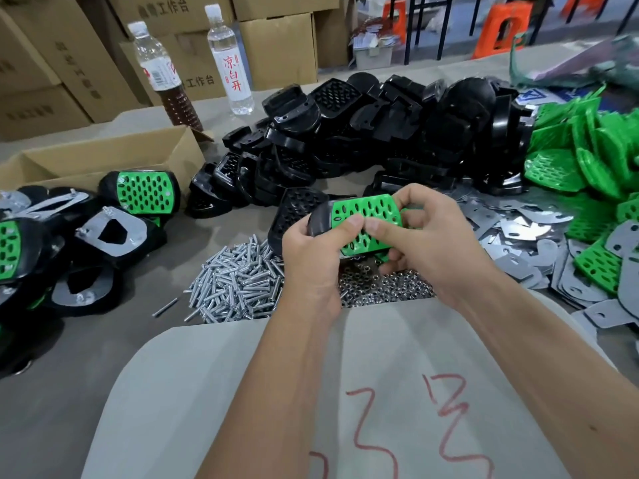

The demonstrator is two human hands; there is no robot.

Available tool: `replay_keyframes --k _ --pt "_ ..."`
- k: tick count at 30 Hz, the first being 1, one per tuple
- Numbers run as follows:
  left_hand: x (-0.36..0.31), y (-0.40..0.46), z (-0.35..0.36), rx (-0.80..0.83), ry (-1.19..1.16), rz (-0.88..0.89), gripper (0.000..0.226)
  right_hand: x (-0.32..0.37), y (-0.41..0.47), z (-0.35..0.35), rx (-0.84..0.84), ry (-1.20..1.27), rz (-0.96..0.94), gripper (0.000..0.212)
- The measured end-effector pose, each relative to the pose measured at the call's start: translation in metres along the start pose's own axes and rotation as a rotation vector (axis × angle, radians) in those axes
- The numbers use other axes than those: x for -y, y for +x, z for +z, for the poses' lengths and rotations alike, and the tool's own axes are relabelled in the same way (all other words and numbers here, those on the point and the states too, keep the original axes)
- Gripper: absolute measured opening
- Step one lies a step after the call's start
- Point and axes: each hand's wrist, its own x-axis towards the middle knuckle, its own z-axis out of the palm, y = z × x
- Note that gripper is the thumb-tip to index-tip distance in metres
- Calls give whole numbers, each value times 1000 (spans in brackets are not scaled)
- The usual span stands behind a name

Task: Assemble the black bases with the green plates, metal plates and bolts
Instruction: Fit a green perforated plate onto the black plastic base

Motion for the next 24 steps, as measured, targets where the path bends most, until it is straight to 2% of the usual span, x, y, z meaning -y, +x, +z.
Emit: replay_keyframes --k 3,6,8,10,13,15,19,22,24 --pt "-2 1 -3 42 -127 -60 27 -1 1 -2 -65 -31 -22 43" --pt "-4 0 -3 96 -197 -79 15 0 -1 -1 90 19 16 39" --pt "-5 0 -3 132 -202 -103 34 2 -2 0 168 109 26 31" --pt "-4 0 -2 173 -138 -82 30 4 -3 -2 160 207 7 23" --pt "-1 1 -2 140 -66 -49 23 5 -3 -5 54 203 -13 19" --pt "0 3 -3 175 -27 -53 25 3 -3 -8 20 206 -6 18" --pt "-4 4 -7 231 -4 -76 13 2 -2 -13 32 266 43 22" --pt "-3 2 -4 187 -9 -61 10 3 -1 -12 73 279 41 33" --pt "-2 2 -3 138 1 -37 9 2 -1 -9 101 280 33 29"
